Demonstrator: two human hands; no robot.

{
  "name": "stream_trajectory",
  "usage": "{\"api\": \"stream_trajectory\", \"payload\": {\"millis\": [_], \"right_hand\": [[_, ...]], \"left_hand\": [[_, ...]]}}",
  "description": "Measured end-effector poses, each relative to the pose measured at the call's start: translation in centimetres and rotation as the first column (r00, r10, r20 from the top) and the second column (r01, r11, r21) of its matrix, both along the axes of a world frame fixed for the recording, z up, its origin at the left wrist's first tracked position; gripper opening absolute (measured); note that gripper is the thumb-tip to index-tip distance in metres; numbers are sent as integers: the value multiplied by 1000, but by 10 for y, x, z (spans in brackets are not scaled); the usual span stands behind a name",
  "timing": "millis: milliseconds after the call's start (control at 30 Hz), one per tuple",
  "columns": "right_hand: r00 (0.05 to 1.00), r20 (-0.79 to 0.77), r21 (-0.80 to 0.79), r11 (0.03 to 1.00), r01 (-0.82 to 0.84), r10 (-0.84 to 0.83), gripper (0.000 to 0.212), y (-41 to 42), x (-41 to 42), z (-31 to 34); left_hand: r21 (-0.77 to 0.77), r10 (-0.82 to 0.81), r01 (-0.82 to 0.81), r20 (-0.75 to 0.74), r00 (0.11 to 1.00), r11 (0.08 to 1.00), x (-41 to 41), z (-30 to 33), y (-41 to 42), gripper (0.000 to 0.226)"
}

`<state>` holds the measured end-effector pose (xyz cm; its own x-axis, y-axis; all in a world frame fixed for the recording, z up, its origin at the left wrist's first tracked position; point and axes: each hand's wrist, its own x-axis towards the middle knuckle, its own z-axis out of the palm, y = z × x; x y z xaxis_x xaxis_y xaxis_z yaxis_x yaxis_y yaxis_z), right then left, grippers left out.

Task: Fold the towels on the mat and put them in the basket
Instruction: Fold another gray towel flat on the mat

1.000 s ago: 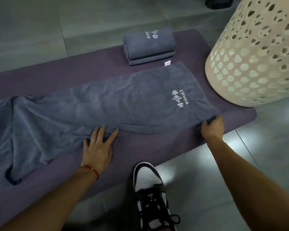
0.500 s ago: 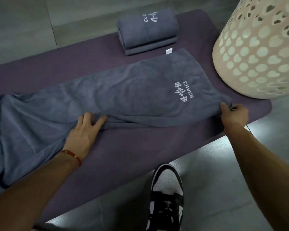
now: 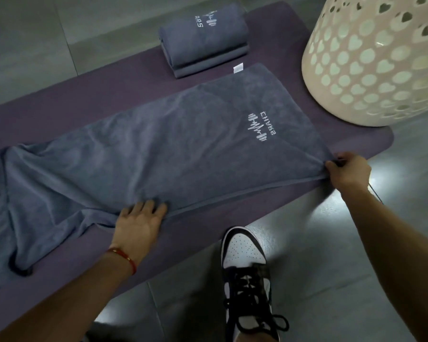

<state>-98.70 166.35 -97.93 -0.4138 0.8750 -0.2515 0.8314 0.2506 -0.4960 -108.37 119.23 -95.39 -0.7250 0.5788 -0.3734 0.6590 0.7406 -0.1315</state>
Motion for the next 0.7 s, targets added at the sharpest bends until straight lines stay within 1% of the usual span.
{"api": "stream_trajectory", "payload": {"millis": [33, 67, 100, 133, 167, 200, 233, 267, 300, 333, 367, 400, 433, 500, 533, 567, 633, 700], "right_hand": [[998, 47, 67, 996, -51, 48, 29, -2, 3, 0], [996, 59, 97, 993, -73, 67, 25, -4, 4, 1], [994, 71, 144, 986, -88, 78, 22, -6, 3, 0], [990, 103, 216, 970, -111, 91, 23, -8, -1, 0], [983, 146, 294, 944, -149, 110, 28, -10, -7, 0], [974, 178, 353, 914, -199, 143, 34, -13, -16, 0], [960, 191, 388, 883, -264, 204, 38, -16, -26, 1], [940, 183, 382, 860, -339, 289, 40, -19, -37, 1], [908, 169, 357, 835, -419, 383, 41, -21, -50, -1], [873, 160, 328, 810, -487, 460, 42, -22, -63, -4], [844, 151, 295, 792, -535, 514, 43, -22, -77, -8], [821, 138, 258, 780, -570, 554, 46, -22, -91, -12], [809, 126, 214, 780, -588, 574, 50, -21, -106, -13], [819, 112, 101, 813, -573, 563, 60, -15, -136, -15], [838, 104, 52, 839, -542, 535, 64, -10, -151, -14], [862, 95, 24, 864, -503, 499, 67, -5, -165, -11], [885, 99, 40, 887, -460, 455, 64, 3, -188, -8], [867, 143, 139, 857, -496, 478, 54, 4, -208, -5]], "left_hand": [[-41, 6, -4, 35, 999, 999, 5, 1, 6, 46], [-108, 10, -2, 73, 997, 994, 12, 3, 12, 49], [-196, 27, -3, 124, 992, 981, 16, 9, 20, 50], [-277, 46, 3, 171, 984, 961, 17, 18, 30, 47], [-334, 57, 13, 200, 978, 942, 15, 28, 41, 42], [-354, 48, 29, 206, 977, 935, 9, 32, 50, 38], [-376, 55, 42, 245, 968, 926, 2, 41, 65, 36], [-354, 40, 50, 243, 969, 934, -6, 50, 82, 34], [-280, 10, 47, 200, 980, 959, -15, 57, 100, 34], [-153, 4, 21, 160, 987, 988, -25, 57, 115, 36], [-23, 23, -19, 157, 987, 1000, -36, 53, 131, 40], [69, 24, -36, 172, 985, 997, -47, 44, 145, 45], [122, 1, -21, 164, 986, 992, -60, 33, 158, 52], [125, -33, 21, 94, 995, 992, -84, 9, 177, 64], [106, -13, 3, 99, 995, 994, -94, -4, 182, 69], [86, 19, -31, 141, 990, 996, -101, -16, 185, 74], [52, 69, -85, 255, 965, 995, -108, -36, 185, 83], [30, 83, -97, 305, 949, 995, -110, -43, 183, 87]]}}
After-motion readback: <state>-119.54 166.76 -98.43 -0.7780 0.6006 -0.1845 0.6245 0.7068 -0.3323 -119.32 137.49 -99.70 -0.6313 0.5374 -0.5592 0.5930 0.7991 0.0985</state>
